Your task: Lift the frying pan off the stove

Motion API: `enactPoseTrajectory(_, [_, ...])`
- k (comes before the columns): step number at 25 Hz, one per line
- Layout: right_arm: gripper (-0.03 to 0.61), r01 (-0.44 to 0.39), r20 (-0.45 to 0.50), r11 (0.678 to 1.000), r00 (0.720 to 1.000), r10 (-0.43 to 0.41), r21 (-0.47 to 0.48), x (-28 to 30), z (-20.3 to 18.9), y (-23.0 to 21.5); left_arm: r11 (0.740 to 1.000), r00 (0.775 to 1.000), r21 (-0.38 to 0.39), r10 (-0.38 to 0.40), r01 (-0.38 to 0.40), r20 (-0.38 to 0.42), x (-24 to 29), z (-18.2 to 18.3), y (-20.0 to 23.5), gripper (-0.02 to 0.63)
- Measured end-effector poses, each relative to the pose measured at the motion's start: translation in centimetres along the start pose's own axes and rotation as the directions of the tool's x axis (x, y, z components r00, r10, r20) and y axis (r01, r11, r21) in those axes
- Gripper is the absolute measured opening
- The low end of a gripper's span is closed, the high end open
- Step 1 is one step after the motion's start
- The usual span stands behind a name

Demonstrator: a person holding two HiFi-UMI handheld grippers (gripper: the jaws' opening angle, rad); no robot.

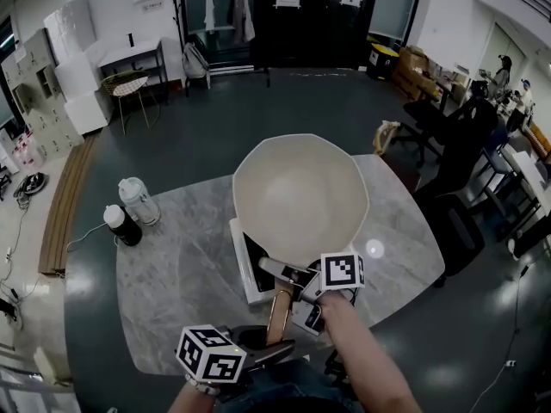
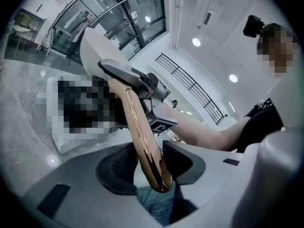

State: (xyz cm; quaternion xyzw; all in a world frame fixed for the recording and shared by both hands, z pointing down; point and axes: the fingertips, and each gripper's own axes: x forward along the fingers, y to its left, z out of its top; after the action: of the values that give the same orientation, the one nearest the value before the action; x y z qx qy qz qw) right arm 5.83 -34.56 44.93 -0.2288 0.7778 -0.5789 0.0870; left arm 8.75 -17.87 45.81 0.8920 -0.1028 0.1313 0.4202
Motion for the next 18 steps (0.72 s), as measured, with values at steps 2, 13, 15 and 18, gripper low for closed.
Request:
enactPoseTrajectory(2, [0.150, 0.000, 0.000, 1.000, 1.000, 0.000, -0.030, -0.6, 1.1, 1.0, 1.000, 1.000, 0.025, 0.000, -0.001, 0.023, 0.8, 1.0, -0.4, 0.173])
enactPoseTrajectory(13, [0.156, -0.007, 0.015, 0.978, 1.000, 0.010, -0.206, -3.1, 6.9, 5.2, 0.983, 0.993, 0.177, 0.018, -0.038, 0.113, 3.9, 6.5, -1.8, 0.173])
enactPoseTrajectory(15, [0.160, -0.014, 0.014, 0.975, 1.000, 0.018, -0.224, -3.4, 7.7, 5.8, 0.980, 0.992, 0.193, 0.015, -0.039, 0.125, 4.2, 7.4, -2.1, 0.174])
enactPoseTrajectory(18, [0.163, -0.021, 0.021, 0.965, 0.999, 0.027, -0.260, -3.7, 8.7, 6.4, 0.974, 0.992, 0.222, 0.024, -0.051, 0.126, 4.6, 8.3, -2.0, 0.175])
